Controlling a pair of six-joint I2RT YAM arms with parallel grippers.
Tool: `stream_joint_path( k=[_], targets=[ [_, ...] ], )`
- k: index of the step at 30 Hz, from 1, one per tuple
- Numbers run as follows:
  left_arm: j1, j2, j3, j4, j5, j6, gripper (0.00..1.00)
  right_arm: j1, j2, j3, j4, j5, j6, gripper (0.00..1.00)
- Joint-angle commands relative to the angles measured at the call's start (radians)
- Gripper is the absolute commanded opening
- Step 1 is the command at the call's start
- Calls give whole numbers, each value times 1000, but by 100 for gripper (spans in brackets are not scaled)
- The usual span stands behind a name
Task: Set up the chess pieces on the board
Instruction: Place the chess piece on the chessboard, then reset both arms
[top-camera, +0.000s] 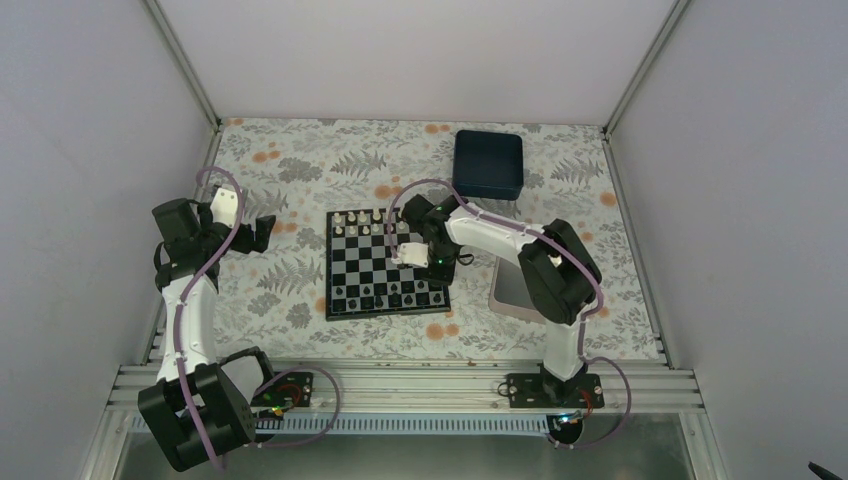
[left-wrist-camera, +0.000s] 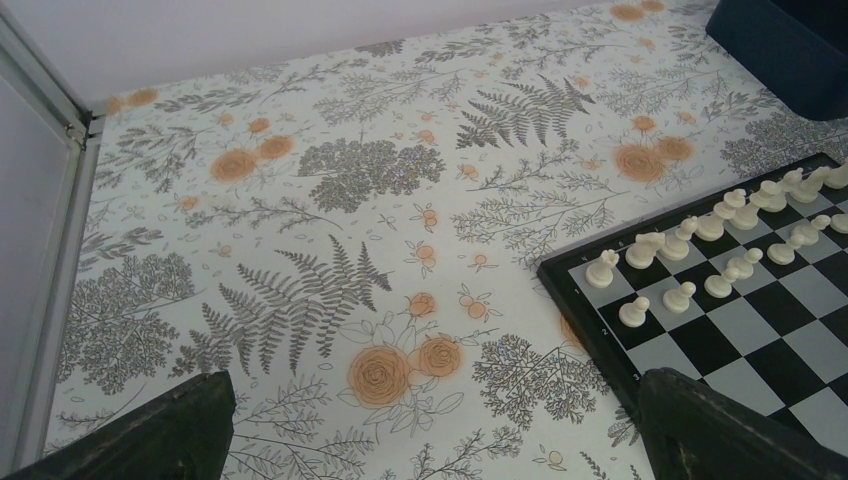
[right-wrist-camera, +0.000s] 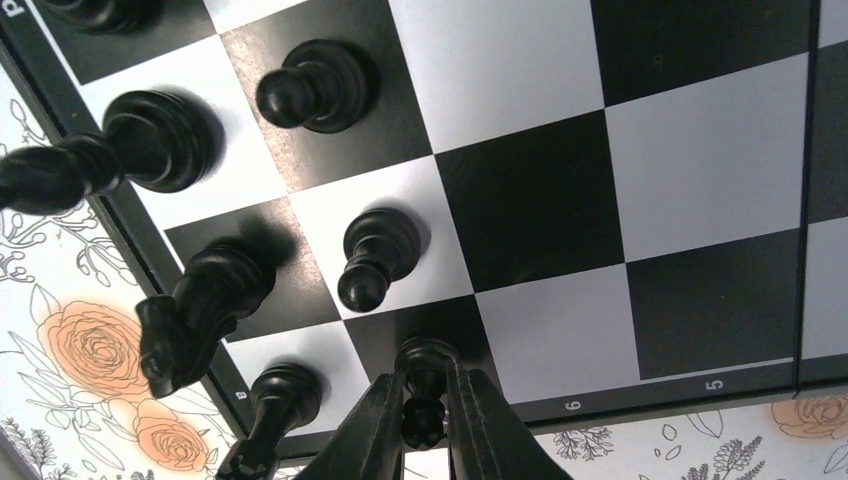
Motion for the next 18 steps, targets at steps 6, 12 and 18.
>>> stream_joint_path(
  k=[6,12,18],
  targets=[
    [10,-7,22,7,16,0,100,7,-6,27,0,43,22,27],
    [12,-12,21,5,17,1,100,-44,-172,59,-30,76,29,53],
    [14,-15,22,4,24,0,100,-210,-389,21,12,67,51,100]
  ],
)
